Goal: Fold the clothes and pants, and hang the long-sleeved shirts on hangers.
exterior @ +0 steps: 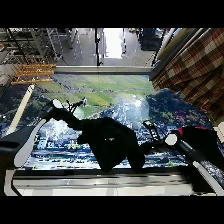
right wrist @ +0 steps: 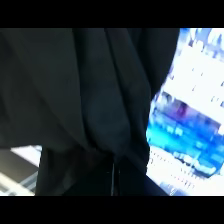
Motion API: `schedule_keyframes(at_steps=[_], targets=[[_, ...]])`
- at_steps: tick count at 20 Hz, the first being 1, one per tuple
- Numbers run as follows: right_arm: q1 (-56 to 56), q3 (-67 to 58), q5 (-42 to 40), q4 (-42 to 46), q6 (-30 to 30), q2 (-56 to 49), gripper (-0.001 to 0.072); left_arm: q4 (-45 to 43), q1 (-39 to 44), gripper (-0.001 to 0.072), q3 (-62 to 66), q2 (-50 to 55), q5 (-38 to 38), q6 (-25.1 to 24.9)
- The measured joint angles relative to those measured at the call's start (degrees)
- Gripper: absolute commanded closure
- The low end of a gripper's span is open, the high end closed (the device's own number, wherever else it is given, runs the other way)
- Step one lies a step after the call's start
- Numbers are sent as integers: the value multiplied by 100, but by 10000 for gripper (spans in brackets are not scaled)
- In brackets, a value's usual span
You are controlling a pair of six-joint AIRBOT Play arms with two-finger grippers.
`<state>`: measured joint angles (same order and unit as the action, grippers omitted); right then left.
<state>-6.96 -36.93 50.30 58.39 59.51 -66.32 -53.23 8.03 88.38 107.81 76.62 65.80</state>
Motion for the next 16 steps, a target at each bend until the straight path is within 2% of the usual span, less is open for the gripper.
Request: schedule_keyframes(at_steps=[3,6,10,12,14,16], targets=[[-79,-361,-4,181,4,81,694,190,-59,700,197,-42,118,-2],[-107,-1174,509,501,50,470,694,404,-334,700,750,-492,835,-9],[-122,-2601,1572,592,304,1458,694,1606,-979,701,1840,-1537,1475,-20],[-122,-3093,2020,494,527,1993,694,2682,-1392,701,2400,-2081,1270,-24],[-125,-3460,2308,256,699,2555,694,3807,-1801,700,2763,-2618,708,-144],[-125,-3716,2365,72,859,3082,694,4562,-2135,701,2944,-3097,31,-282]])
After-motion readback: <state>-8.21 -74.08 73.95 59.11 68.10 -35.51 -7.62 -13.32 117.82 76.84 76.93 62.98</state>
